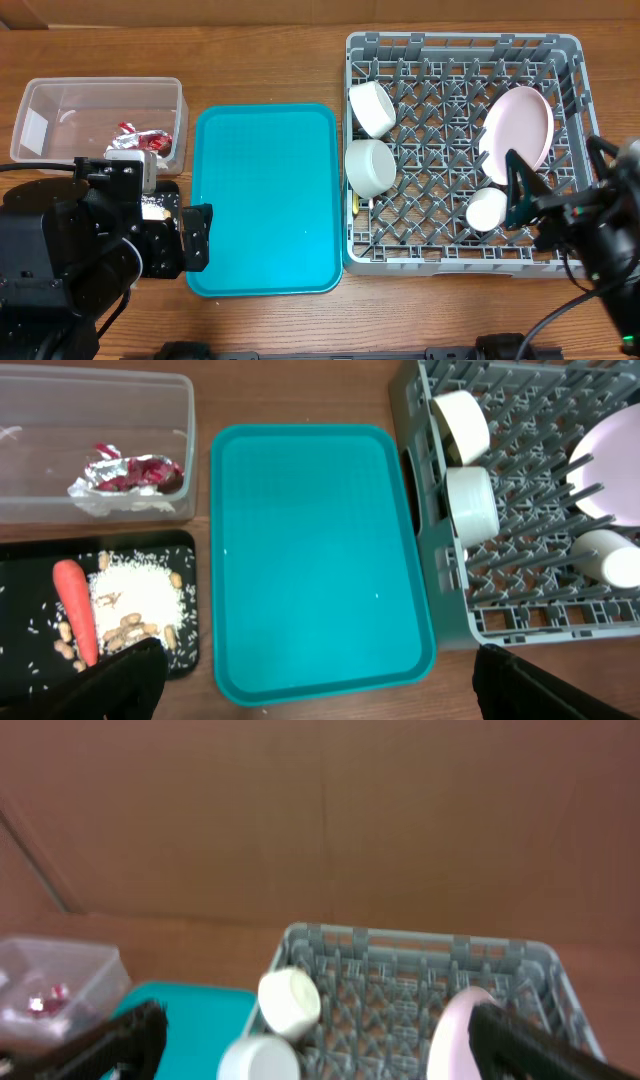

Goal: Sort waste into correct bins and load items into the dishwasher rack

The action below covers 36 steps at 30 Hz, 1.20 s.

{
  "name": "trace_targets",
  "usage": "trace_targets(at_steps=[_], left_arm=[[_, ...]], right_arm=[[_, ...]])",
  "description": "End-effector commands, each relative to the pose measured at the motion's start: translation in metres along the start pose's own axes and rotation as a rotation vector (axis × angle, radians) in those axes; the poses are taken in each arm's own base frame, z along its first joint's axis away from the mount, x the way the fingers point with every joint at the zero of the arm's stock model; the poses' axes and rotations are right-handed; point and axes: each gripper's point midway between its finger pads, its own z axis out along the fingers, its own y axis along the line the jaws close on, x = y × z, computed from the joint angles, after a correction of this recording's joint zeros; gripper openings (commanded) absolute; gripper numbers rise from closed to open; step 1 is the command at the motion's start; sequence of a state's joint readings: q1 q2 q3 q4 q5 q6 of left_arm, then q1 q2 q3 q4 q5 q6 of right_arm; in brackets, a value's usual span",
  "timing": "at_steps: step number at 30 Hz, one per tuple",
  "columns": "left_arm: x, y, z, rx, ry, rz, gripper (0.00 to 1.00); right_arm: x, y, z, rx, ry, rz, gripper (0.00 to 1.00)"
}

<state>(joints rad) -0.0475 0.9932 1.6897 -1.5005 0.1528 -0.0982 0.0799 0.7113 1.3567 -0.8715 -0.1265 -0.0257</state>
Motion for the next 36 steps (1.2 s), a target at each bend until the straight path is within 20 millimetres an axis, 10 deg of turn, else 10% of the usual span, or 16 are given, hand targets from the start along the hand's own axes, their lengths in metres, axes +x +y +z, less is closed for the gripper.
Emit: trace_targets(at_steps=[1,7,14,36], left_arm=[[-0.003,-0.001,-0.004,0.000,-0.015,0.001,1.00],[-0.003,-0.001,-0.004,0.000,-0.015,0.001,1.00],[-0.003,-0.001,-0.004,0.000,-0.015,0.001,1.00],[-0.003,-0.001,-0.004,0.000,-0.015,0.001,1.00]], right_arm=[[0.048,0.001,0.015,-0.032,0.037,-0.055,1.00],[0.150,-0.003,0.037,-0.050,0.078,-0.047,1.00],[0.221,-0.008,0.050,-0.051,0.042,-0.053,1.00],[0.257,-0.012,0.068,-0.060,-0.164,-0.082,1.00]])
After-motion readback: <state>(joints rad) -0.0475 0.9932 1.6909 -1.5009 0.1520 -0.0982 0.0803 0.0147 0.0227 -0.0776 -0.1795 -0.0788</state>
